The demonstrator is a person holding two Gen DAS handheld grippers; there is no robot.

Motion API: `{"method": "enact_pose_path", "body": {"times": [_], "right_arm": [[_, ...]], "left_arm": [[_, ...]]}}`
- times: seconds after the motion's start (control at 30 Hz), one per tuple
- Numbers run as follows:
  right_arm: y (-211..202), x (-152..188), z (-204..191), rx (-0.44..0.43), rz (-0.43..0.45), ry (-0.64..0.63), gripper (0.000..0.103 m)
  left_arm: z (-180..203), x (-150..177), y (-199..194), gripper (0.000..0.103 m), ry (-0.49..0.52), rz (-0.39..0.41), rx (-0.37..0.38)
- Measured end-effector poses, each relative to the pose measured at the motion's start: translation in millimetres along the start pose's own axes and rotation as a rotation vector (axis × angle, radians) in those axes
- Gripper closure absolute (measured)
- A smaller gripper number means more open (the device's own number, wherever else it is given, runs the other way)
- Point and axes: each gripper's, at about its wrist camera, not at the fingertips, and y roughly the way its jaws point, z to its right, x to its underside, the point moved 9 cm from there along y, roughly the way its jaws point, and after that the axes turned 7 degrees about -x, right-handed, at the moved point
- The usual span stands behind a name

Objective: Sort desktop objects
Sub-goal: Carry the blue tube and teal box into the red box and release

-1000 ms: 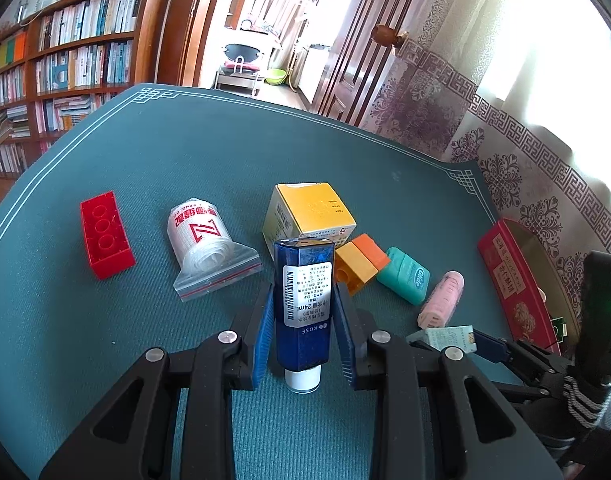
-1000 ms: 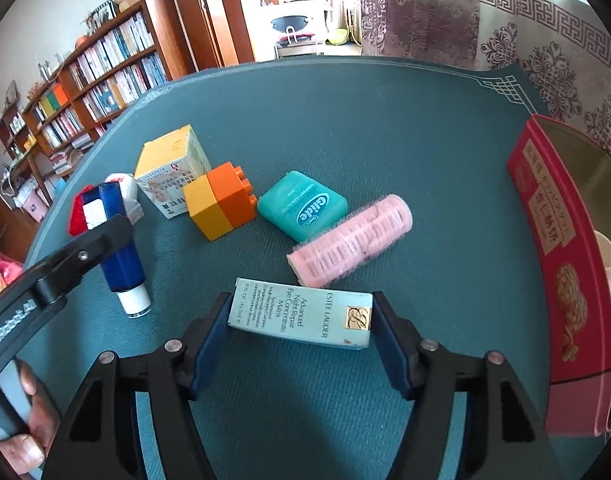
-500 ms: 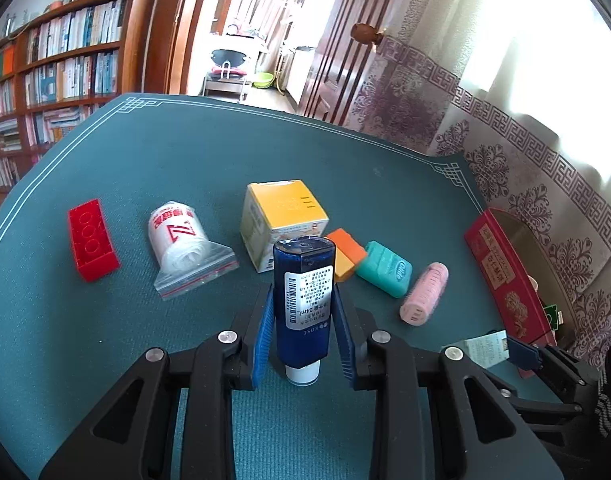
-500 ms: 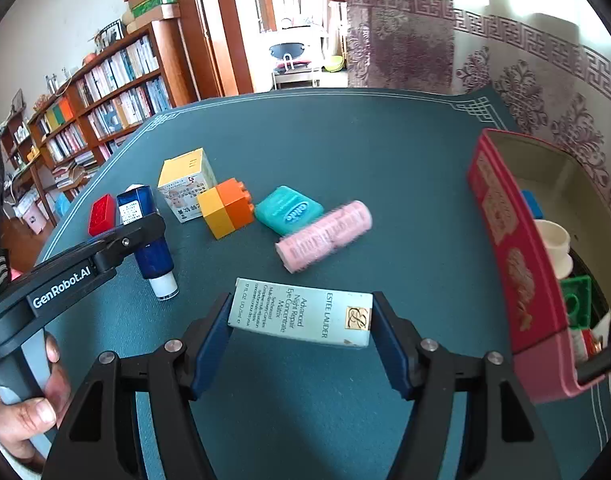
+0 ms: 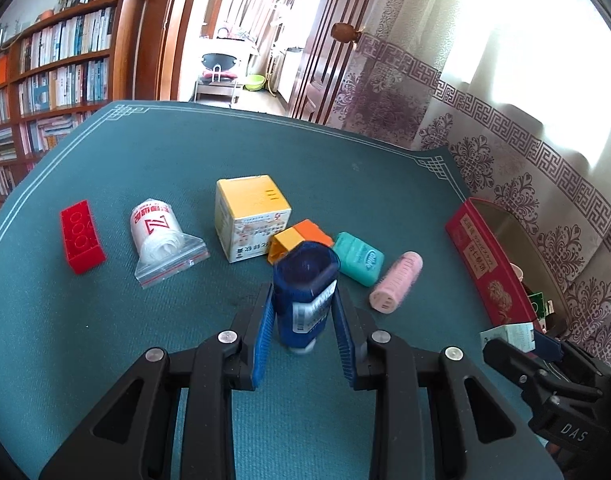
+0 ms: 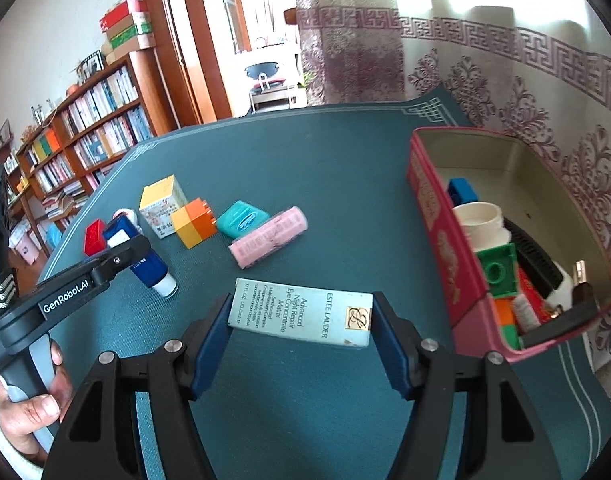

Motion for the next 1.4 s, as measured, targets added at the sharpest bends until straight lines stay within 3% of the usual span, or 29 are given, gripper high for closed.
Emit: {"method": "enact_pose_path", "body": {"times": [0.67,1.4], "right_arm": [[-54,-11,60,0.038,0.137,0.097,0.032],[-92,-9,160,0.16,0.217,0.201,0.032]], "left_arm": [[65,-1,-28,0.072,0.1,0.032,0.032],[214,0,-42,0.072,0.316,0.014,0.212]]}}
